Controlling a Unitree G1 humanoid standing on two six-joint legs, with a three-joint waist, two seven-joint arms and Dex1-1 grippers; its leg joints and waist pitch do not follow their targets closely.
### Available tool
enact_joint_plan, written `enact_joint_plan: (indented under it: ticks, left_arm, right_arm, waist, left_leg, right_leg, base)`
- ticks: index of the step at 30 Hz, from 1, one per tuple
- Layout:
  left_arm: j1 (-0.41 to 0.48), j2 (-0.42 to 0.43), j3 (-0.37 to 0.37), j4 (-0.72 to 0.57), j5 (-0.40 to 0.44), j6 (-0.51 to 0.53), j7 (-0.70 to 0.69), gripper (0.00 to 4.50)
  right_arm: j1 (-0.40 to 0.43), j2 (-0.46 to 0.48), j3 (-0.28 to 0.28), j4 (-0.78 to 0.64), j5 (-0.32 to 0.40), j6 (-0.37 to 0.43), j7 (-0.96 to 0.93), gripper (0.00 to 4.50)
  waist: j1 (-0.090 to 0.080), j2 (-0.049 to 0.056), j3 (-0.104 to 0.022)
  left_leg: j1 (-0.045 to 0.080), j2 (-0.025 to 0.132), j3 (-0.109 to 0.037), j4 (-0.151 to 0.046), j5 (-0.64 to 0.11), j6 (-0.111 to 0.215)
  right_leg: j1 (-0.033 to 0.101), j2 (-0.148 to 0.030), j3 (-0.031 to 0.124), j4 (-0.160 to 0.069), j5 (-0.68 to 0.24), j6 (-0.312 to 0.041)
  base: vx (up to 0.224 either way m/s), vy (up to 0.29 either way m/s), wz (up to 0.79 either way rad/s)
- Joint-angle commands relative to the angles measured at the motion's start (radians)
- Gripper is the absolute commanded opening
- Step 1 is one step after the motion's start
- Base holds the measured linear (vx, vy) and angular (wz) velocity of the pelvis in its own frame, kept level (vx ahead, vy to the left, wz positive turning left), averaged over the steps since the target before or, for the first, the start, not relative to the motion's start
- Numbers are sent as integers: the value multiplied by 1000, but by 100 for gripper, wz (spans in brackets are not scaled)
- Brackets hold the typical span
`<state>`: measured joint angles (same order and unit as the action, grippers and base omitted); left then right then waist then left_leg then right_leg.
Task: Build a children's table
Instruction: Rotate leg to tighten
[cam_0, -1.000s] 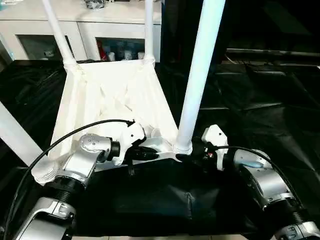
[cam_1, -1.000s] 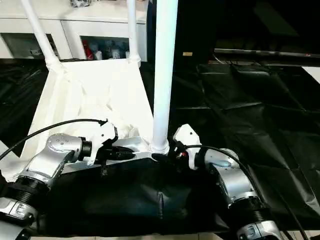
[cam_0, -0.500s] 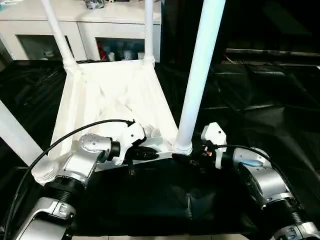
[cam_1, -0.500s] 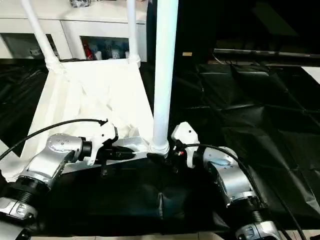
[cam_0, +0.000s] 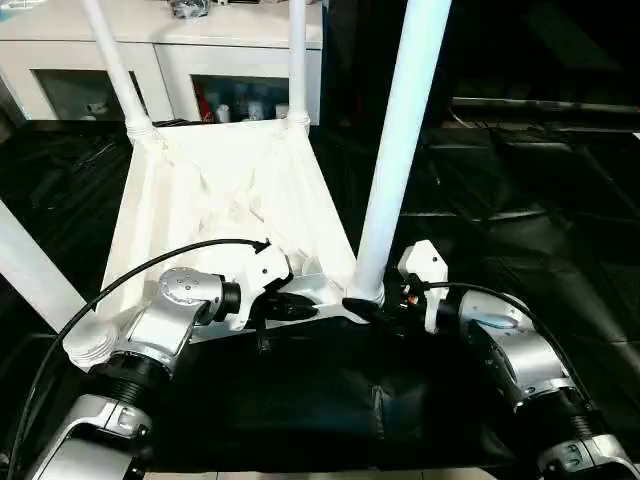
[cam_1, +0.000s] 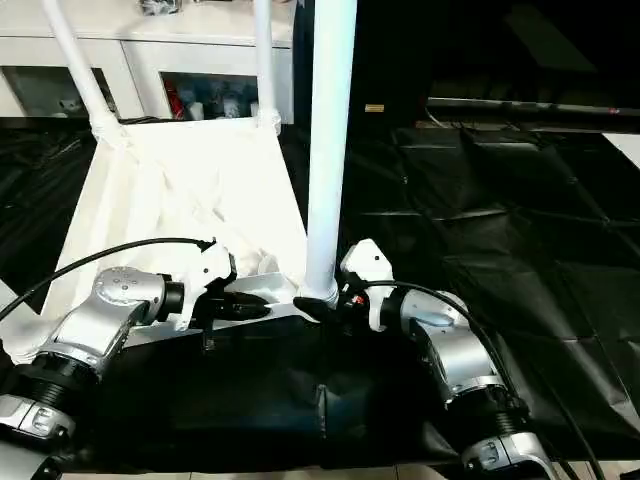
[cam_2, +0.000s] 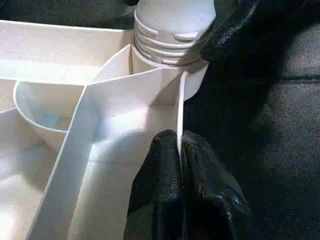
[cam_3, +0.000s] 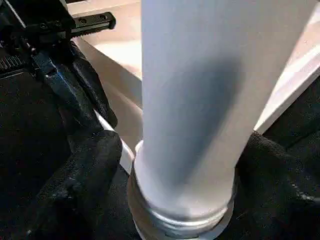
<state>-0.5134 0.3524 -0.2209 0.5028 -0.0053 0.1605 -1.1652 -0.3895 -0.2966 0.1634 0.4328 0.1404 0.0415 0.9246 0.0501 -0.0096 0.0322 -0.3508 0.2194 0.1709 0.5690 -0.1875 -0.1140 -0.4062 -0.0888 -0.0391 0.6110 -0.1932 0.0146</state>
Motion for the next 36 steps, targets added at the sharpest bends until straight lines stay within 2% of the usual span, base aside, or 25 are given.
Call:
enact_joint_plan:
  ticks: [1,10,24,28,29,33,36]
  left_arm:
    - [14,-8,8,-3,-38,3,1,0]
    - [16,-6,9,-4,-38,2,1,0]
    - [19,-8,7,-12,-39,10,2,0]
    - [11,-62,-13,-6,-6,35,85,0]
    - [5,-86,-21,4,8,41,119,0]
    - [-38,-185,-42,58,54,65,252,0]
    - [-75,-257,-51,98,79,79,346,0]
  right_arm:
    - [-12,-1,-11,-5,12,2,7,342]
    - [-15,-10,5,19,-10,-10,14,265]
    - [-2,-2,13,38,-18,-9,-5,253]
    - [2,73,-21,114,-72,-12,-233,253]
    - [3,99,-27,119,-78,-5,-282,252]
    - [-17,184,-31,138,-106,33,-439,252]
    - [-56,248,-58,172,-99,61,-553,252]
  waist:
    - [5,-12,-55]
    - [6,-11,-55]
    - [5,-13,-55]
    - [1,-13,-51]
    - [-7,-13,-48]
    - [-10,-13,-44]
    - [-11,-15,-47]
  left_leg:
    - [-7,-3,14,-50,-128,93]
    - [-7,-4,15,-49,-122,95]
    - [-7,-4,15,-49,-123,93]
    - [-8,-3,15,-53,-143,73]
    - [-6,-4,14,-57,-176,50]
    - [-1,-5,13,-60,-228,29]
    - [-3,-6,11,-61,-233,23]
  right_leg:
    - [60,-26,24,-58,-57,-255]
    - [60,-26,24,-58,-55,-256]
    - [60,-26,24,-58,-64,-253]
    - [56,-28,24,-63,-111,-245]
    - [54,-27,24,-71,-172,-227]
    - [47,-26,25,-83,-272,-188]
    - [46,-26,25,-84,-276,-173]
  base:
    - [0,0,0]
    - [0,0,0]
    - [0,0,0]
    - [0,0,0]
    - [0,0,0]
    - [0,0,0]
    - [0,0,0]
